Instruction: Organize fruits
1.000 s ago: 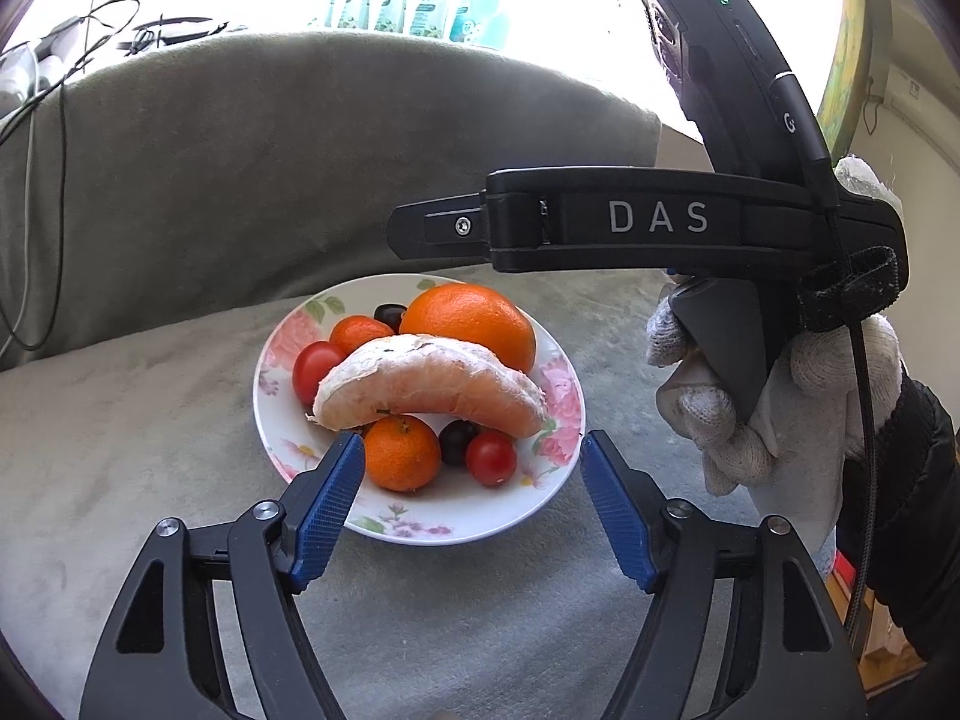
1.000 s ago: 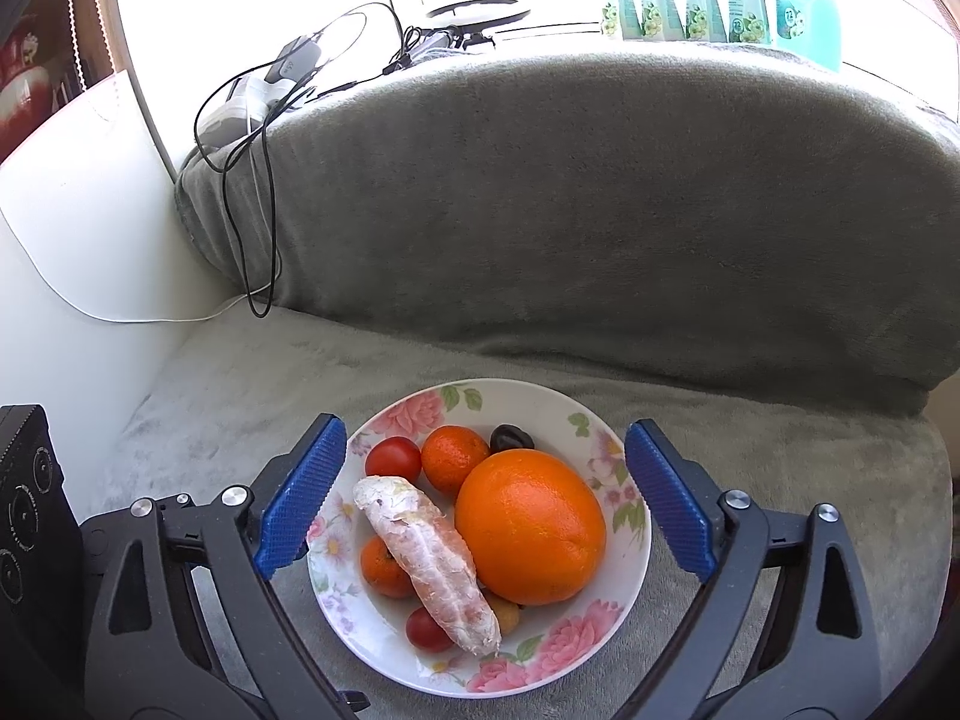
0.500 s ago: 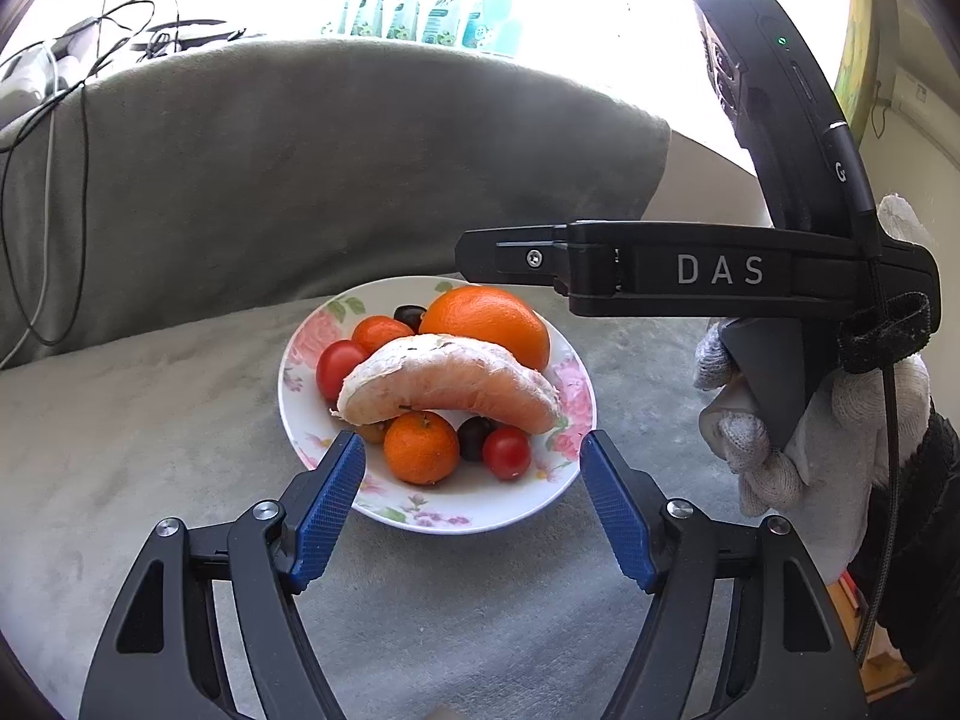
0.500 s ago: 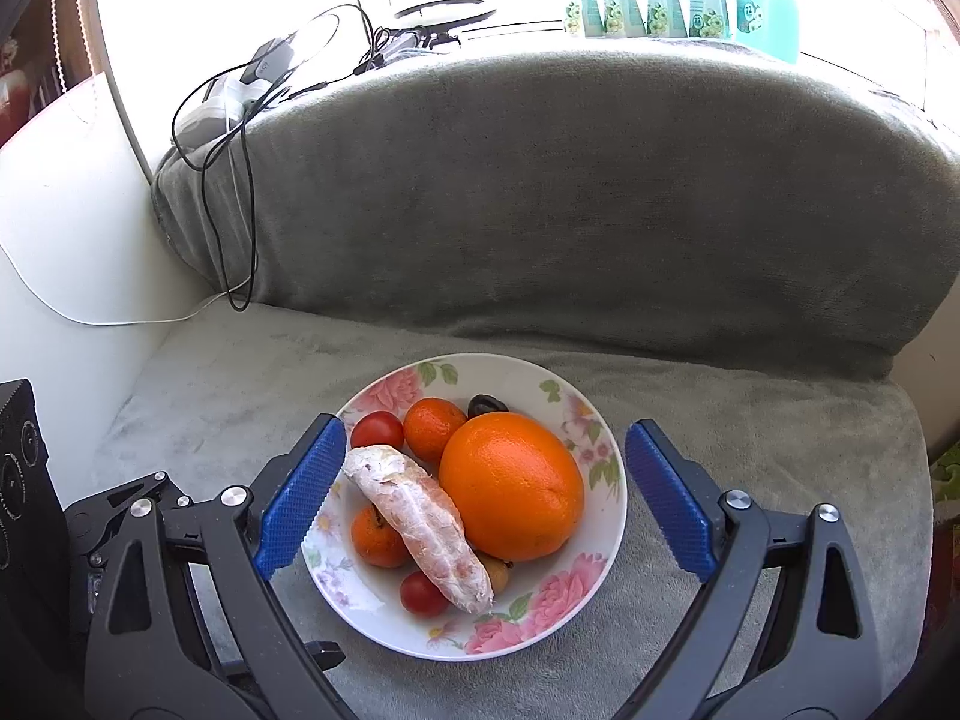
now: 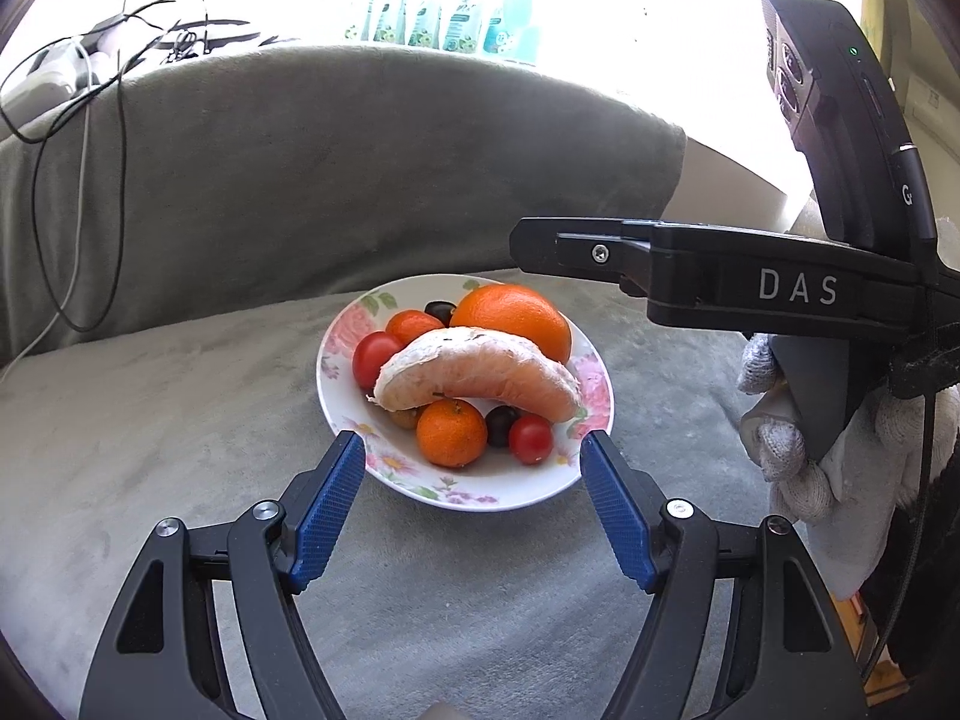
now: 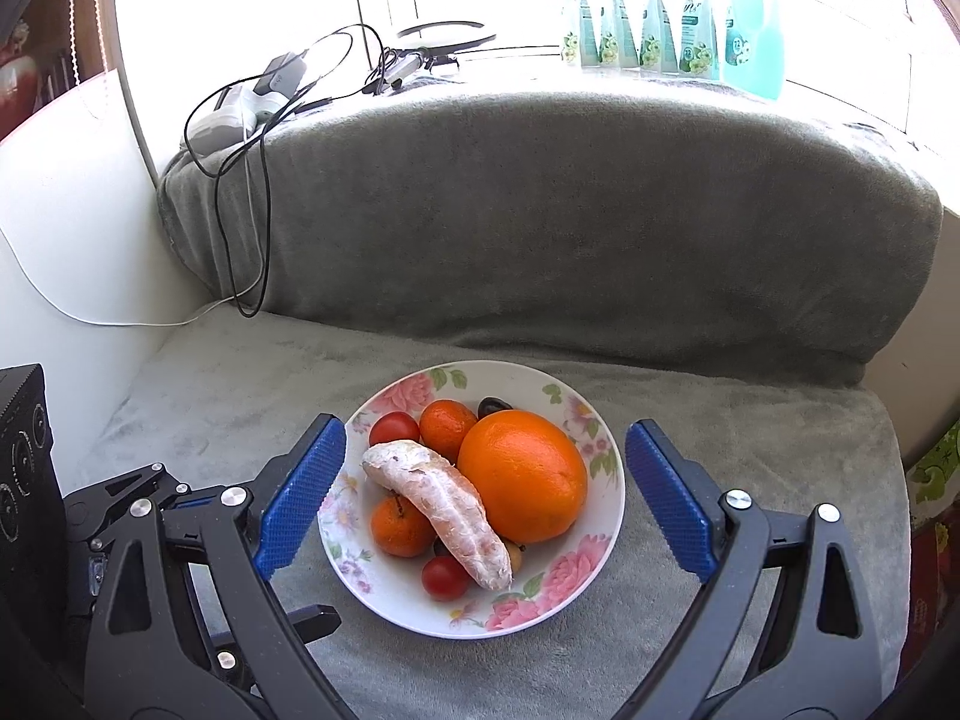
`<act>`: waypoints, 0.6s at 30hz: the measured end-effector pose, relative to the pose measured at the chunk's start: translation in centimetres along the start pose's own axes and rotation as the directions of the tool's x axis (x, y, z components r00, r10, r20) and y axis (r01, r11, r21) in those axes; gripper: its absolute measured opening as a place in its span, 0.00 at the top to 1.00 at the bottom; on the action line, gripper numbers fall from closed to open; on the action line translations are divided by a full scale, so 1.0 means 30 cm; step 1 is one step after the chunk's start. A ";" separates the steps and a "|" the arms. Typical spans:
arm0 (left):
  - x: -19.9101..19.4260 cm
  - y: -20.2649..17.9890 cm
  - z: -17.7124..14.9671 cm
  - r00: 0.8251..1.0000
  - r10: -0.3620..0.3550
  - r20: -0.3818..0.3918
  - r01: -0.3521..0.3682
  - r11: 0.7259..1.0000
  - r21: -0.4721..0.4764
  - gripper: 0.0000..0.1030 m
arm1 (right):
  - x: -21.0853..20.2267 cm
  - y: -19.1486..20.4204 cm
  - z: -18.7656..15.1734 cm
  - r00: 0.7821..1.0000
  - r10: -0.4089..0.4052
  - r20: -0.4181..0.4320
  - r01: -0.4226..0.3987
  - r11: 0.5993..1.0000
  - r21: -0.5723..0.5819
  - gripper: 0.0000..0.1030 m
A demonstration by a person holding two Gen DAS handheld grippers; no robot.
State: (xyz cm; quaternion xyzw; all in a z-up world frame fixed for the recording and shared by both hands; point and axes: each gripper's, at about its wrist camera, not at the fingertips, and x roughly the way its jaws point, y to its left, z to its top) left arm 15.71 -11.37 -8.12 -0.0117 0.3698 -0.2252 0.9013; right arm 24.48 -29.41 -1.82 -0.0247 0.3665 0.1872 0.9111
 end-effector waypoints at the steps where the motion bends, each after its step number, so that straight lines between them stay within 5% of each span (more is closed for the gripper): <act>1: -0.005 0.001 -0.002 1.000 0.003 0.001 -0.003 1.000 0.000 0.28 | -0.007 0.004 0.000 1.000 0.000 0.004 0.000 1.000 -0.002 0.06; 14: -0.106 0.009 -0.026 0.998 0.037 0.051 -0.036 0.999 -0.019 0.28 | -0.124 0.074 -0.020 0.994 -0.070 0.086 0.071 0.997 -0.009 0.06; 16: -0.125 0.012 -0.034 0.997 0.047 0.058 -0.045 0.999 -0.027 0.28 | -0.141 0.081 -0.031 0.992 -0.082 0.095 0.083 0.997 -0.002 0.00; 18: -0.147 0.015 -0.042 0.996 0.066 0.065 -0.064 0.997 -0.032 0.21 | -0.162 0.087 -0.047 0.989 -0.098 0.112 0.098 0.995 0.002 0.00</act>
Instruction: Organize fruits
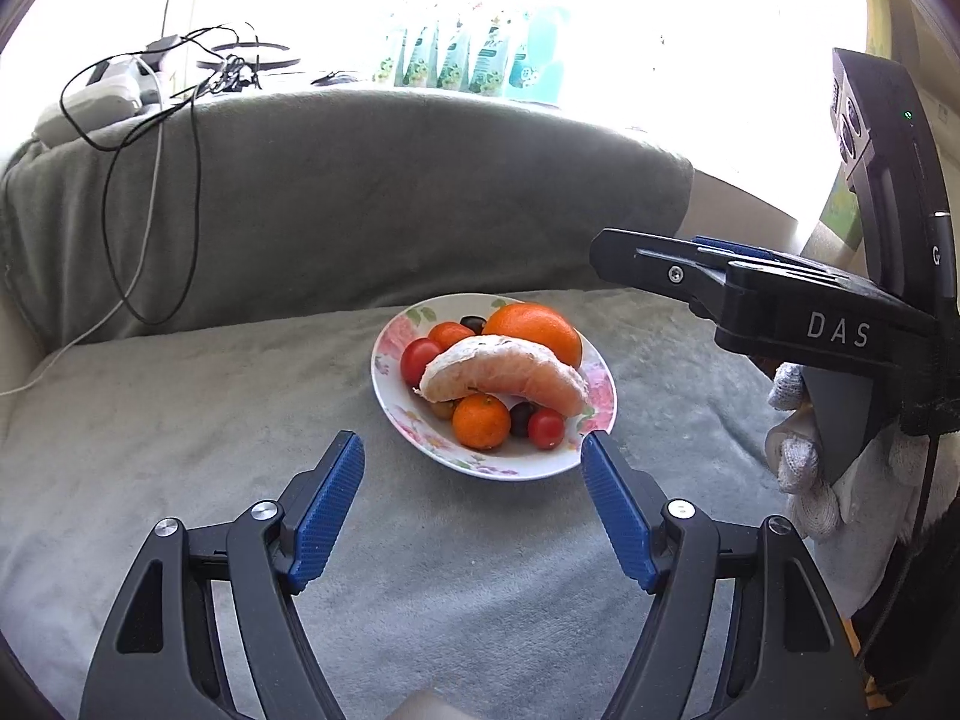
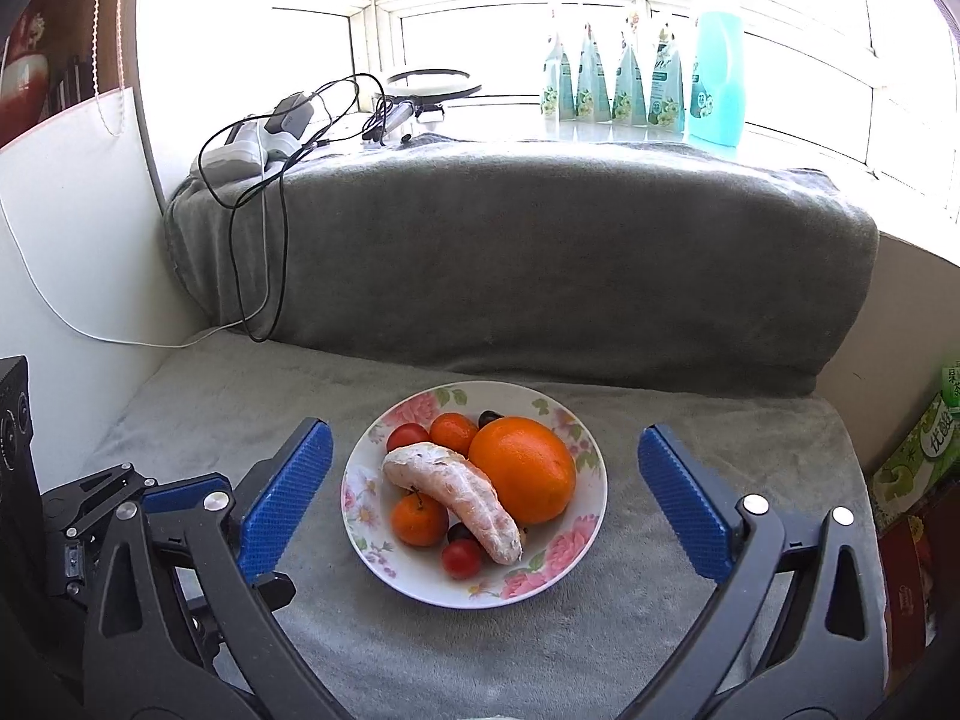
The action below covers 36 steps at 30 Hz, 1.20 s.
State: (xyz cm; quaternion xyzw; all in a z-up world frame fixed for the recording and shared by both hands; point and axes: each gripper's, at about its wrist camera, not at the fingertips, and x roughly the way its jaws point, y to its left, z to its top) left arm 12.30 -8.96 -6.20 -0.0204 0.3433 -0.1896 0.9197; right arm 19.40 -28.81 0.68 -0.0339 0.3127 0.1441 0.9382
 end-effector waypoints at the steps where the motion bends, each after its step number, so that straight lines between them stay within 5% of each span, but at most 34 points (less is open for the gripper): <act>1: -0.013 0.002 -0.003 1.000 0.011 0.009 -0.011 1.000 -0.001 0.20 | -0.011 0.003 -0.007 1.000 -0.008 0.005 0.008 1.000 -0.001 0.00; 8: -0.080 0.014 -0.017 0.997 0.068 0.044 -0.068 0.998 -0.005 0.19 | -0.066 0.010 -0.059 0.999 -0.044 0.030 0.043 0.999 0.022 0.00; 11: -0.090 0.027 -0.031 0.996 0.080 0.034 -0.079 0.997 -0.027 0.12 | -0.083 0.010 -0.087 0.998 -0.060 0.036 0.059 0.998 0.037 0.00; 23: -0.106 0.109 -0.069 0.984 0.177 -0.020 -0.178 0.978 -0.113 0.11 | -0.105 0.008 -0.150 0.994 -0.111 0.022 0.110 0.993 0.040 0.00; 36: -0.128 0.128 -0.078 0.979 0.202 -0.019 -0.203 0.971 -0.123 0.11 | -0.112 0.019 -0.152 0.994 -0.110 0.025 0.109 0.993 0.037 0.00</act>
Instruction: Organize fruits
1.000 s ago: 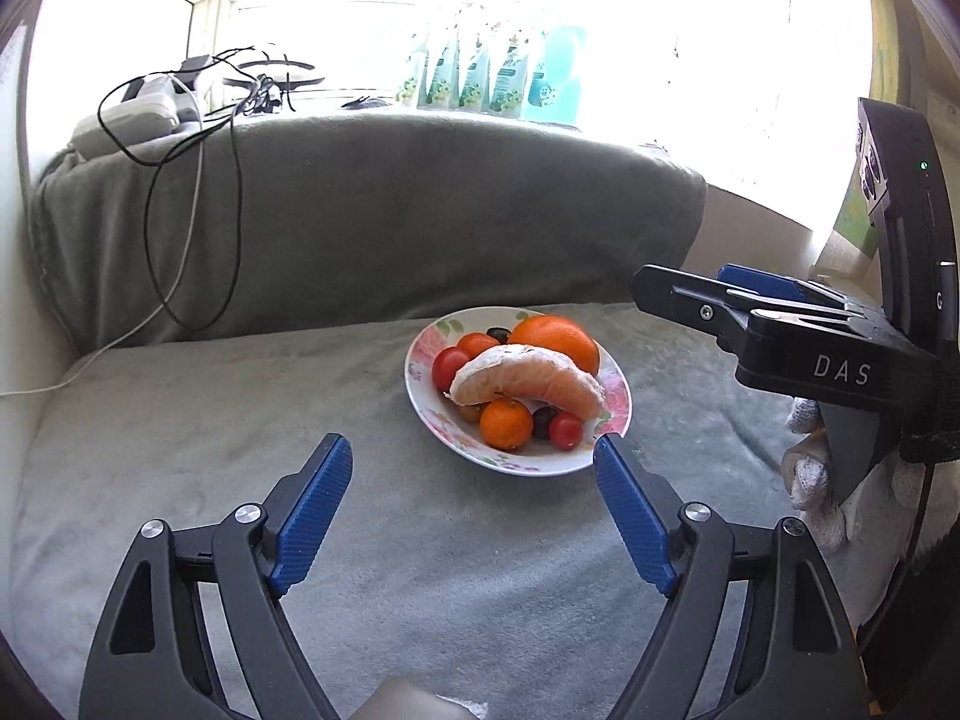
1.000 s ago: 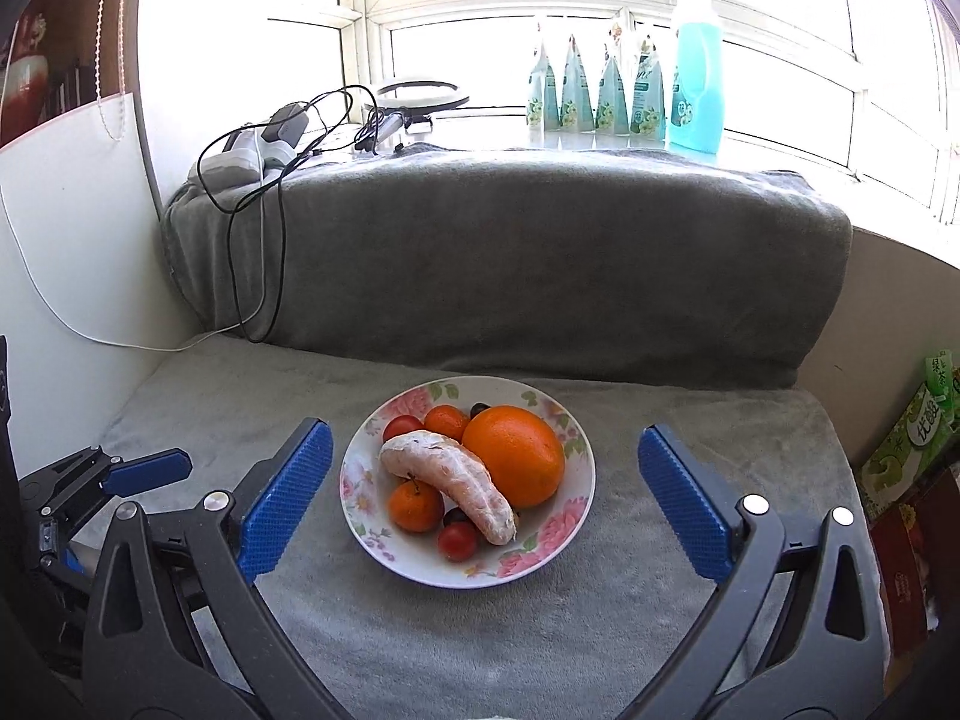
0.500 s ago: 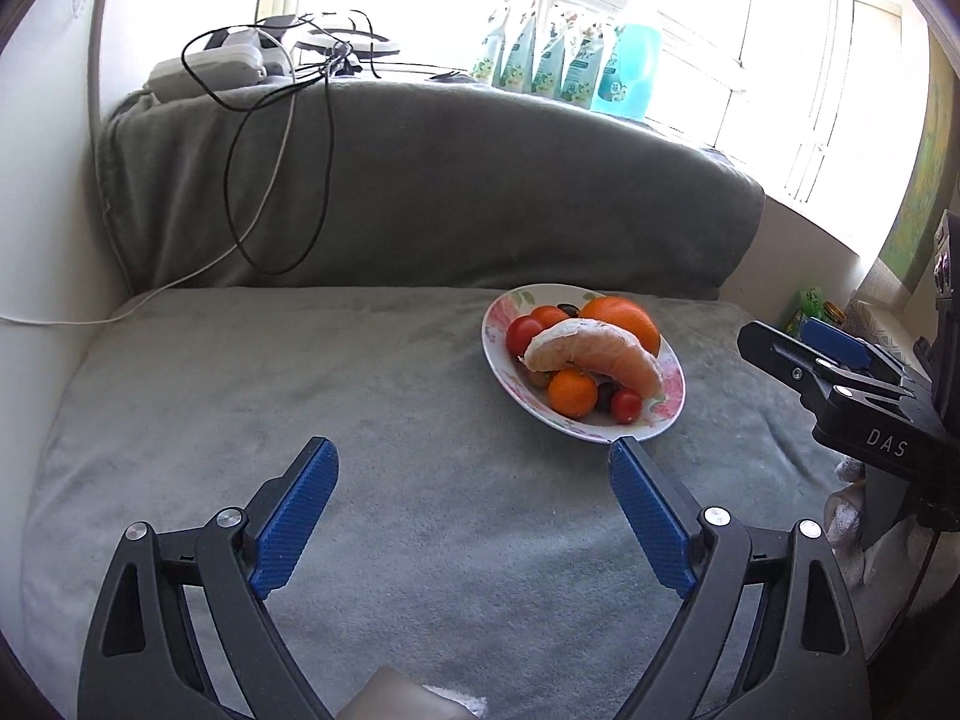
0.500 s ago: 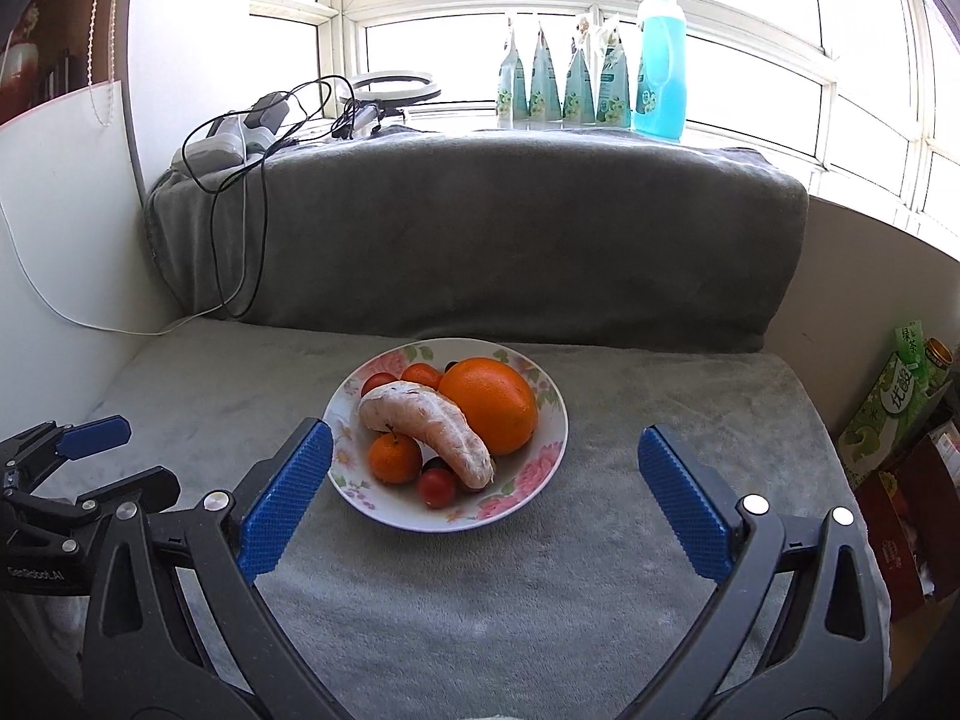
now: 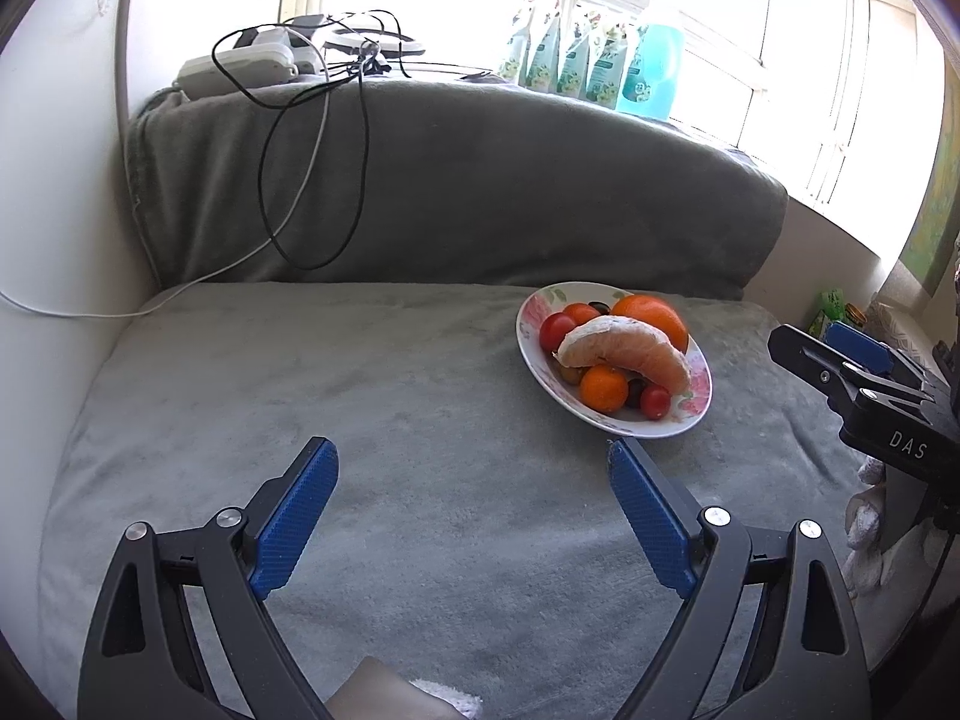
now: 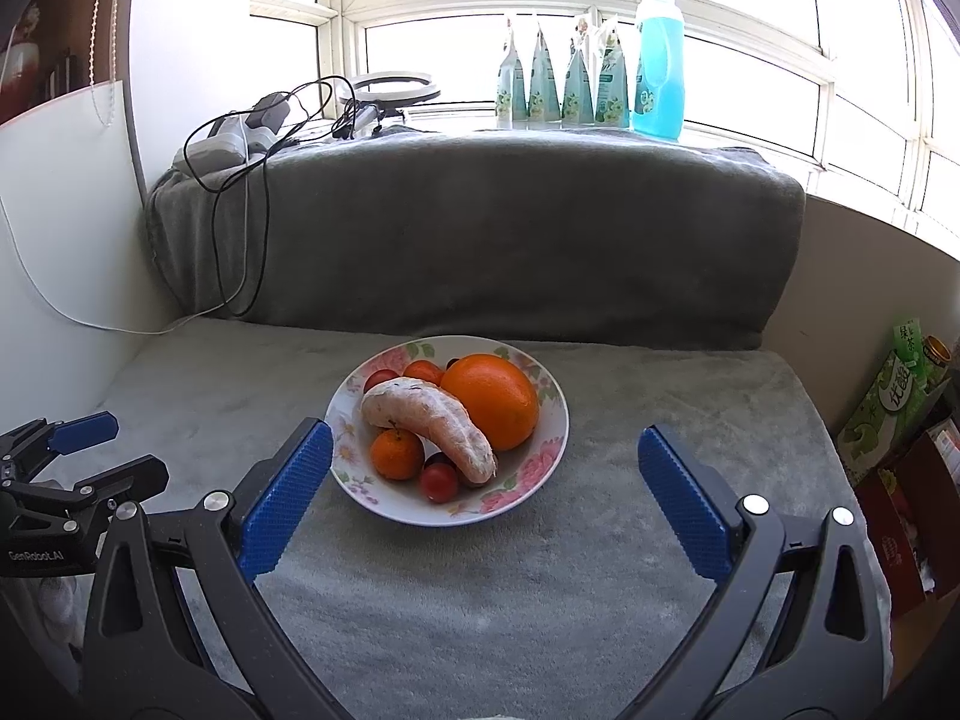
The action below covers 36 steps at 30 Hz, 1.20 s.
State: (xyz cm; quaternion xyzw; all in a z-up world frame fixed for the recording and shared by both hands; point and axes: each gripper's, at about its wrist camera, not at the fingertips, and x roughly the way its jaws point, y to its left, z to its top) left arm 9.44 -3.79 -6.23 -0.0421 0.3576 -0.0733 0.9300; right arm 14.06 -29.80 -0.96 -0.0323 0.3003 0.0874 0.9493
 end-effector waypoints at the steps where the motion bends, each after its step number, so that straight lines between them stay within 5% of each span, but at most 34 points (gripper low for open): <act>1: -0.002 0.000 0.000 1.000 0.002 0.002 -0.002 1.000 0.001 0.11 | -0.001 0.002 -0.001 1.000 0.001 -0.001 -0.001 1.000 0.000 0.00; 36: -0.033 -0.004 -0.006 1.000 0.011 0.022 -0.011 1.000 0.004 0.11 | -0.017 0.018 -0.008 1.000 0.004 0.000 -0.004 1.000 -0.006 0.00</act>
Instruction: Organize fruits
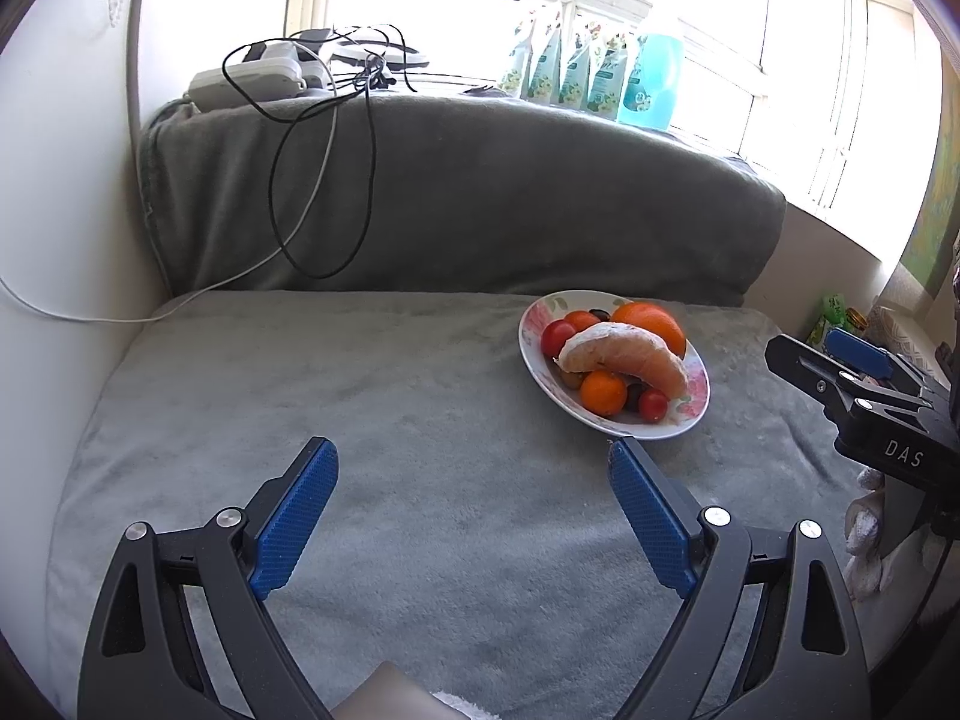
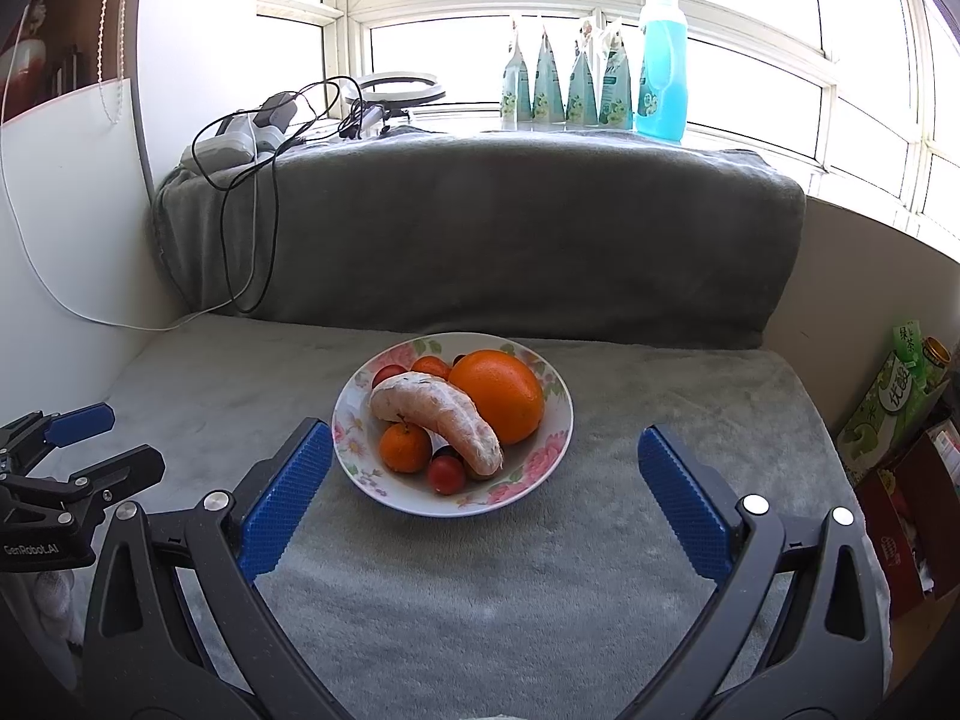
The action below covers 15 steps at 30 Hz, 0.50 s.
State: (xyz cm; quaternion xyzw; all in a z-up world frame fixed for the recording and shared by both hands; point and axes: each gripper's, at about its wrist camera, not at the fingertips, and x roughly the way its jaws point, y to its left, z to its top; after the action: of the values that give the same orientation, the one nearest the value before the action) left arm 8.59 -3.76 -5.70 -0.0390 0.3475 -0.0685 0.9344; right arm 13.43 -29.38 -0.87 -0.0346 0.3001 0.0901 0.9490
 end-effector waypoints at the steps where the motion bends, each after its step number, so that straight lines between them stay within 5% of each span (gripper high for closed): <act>1: -0.002 0.000 0.000 1.000 -0.001 0.001 0.001 1.000 0.001 0.11 | 0.000 0.000 0.000 1.000 0.001 0.000 -0.001 1.000 0.000 0.00; 15: -0.016 0.002 -0.002 1.000 0.000 0.022 0.000 1.000 0.017 0.11 | -0.016 0.008 -0.008 1.000 0.009 0.001 -0.009 1.000 -0.003 0.00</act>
State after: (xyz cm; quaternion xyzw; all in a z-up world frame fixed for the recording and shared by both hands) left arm 8.21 -3.62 -5.45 -0.0320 0.3366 -0.0710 0.9384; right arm 12.87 -29.24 -0.79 -0.0348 0.2996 0.0949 0.9487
